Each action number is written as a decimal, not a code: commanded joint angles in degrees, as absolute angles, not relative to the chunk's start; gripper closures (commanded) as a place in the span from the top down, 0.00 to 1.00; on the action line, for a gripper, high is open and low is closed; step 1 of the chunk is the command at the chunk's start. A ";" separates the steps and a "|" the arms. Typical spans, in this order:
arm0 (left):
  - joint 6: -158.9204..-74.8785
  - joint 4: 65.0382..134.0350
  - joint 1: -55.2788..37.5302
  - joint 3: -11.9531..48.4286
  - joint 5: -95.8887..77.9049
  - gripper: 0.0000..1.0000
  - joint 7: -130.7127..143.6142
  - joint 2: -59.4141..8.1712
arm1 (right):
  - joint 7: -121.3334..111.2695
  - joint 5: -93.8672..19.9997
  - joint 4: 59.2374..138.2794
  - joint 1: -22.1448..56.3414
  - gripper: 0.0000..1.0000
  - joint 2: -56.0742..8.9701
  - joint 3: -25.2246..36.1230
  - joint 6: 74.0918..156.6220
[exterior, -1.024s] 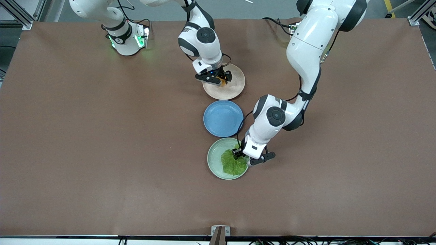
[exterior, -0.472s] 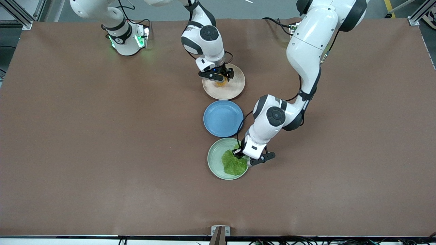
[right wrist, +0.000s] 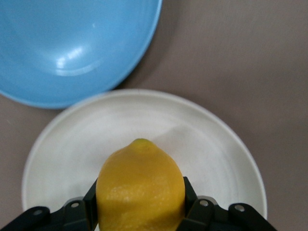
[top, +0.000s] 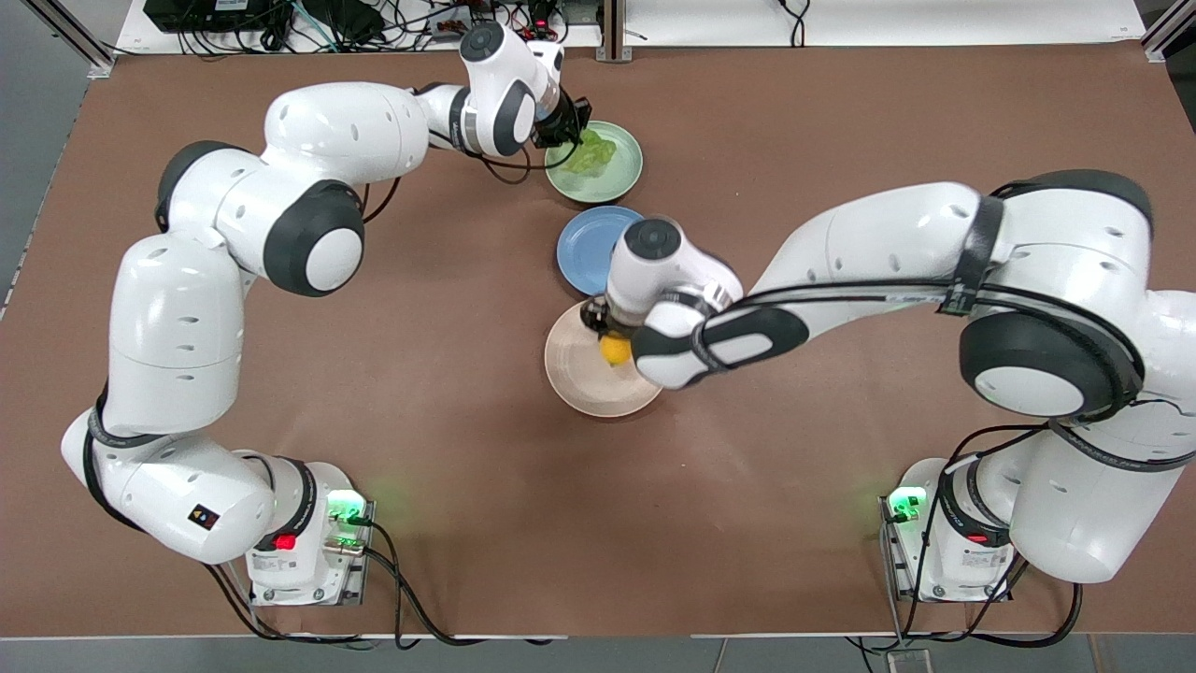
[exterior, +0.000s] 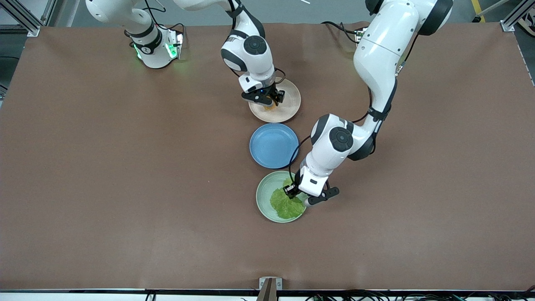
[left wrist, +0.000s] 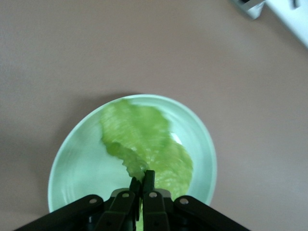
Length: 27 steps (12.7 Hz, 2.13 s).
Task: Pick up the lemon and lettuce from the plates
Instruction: 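Close the right gripper on the yellow lemon on the cream plate, then carry the lemon and lettuce off the plates and set both on the table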
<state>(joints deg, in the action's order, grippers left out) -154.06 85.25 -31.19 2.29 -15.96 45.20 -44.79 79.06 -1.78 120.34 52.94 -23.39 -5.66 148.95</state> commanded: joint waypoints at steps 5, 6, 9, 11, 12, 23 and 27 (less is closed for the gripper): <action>-133.38 91.74 -23.75 3.16 -16.44 0.00 40.38 -26.75 | 46.38 -1.67 117.42 25.71 0.01 -10.10 -6.24 127.35; -130.72 95.24 -21.90 3.16 -16.35 0.00 35.12 -23.76 | 40.84 -1.67 117.42 21.31 0.01 -10.54 -6.24 127.79; -131.22 107.45 -17.77 3.08 -15.39 0.00 23.95 -17.94 | 23.69 -1.67 117.42 9.79 0.02 -13.44 -6.33 129.11; -136.02 114.84 -15.13 3.16 -13.46 0.00 20.32 -16.09 | 17.08 -1.76 118.03 5.47 0.02 -15.63 -6.33 131.21; -140.14 119.40 -14.42 3.16 -13.10 0.00 18.21 -15.13 | 14.01 -2.02 118.91 3.62 0.02 -16.86 -6.33 133.05; -151.70 133.42 -5.63 3.16 -6.68 0.01 -0.17 -16.79 | -0.26 -3.96 120.41 -2.90 0.04 -26.37 -6.59 142.56; -149.96 131.67 -5.80 3.16 -6.59 1.00 0.26 -15.65 | -0.26 -3.96 120.32 -3.16 0.99 -26.72 -6.59 141.86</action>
<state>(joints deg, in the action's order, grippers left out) -151.13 132.15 -6.19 2.75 -7.81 0.02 -17.55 0.80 -3.25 120.01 -1.83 -26.89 -5.55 141.84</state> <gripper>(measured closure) 0.850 0.348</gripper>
